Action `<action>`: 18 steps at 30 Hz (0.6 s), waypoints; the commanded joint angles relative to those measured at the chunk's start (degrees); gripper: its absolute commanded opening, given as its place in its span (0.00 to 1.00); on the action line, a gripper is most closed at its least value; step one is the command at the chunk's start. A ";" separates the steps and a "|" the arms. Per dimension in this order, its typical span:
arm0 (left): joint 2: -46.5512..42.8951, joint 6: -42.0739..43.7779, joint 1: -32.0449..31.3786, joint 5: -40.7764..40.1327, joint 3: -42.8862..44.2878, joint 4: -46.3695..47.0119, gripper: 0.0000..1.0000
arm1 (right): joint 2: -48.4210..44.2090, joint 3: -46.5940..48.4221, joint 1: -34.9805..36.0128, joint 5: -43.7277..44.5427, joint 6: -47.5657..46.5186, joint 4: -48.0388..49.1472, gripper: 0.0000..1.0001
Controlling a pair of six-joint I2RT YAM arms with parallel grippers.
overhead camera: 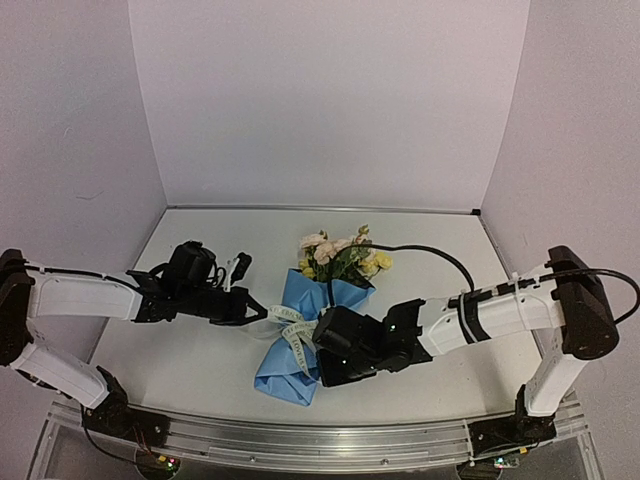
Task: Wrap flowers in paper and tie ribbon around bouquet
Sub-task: Adjust the ribbon on the folded bouquet.
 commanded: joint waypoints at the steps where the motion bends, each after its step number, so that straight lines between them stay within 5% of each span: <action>1: -1.92 0.73 0.32 -1.62 0.05 -0.38 0.00 | -0.22 2.12 -0.28 3.18 -0.78 -8.10 0.00; 8: -0.79 1.39 0.32 -4.74 1.21 -2.08 0.00 | -2.35 7.06 -1.96 14.21 -8.44 -25.35 0.00; 18: 1.53 0.82 2.44 -5.27 2.70 -3.17 0.00 | -1.32 10.72 -7.45 19.70 -15.50 -33.25 0.00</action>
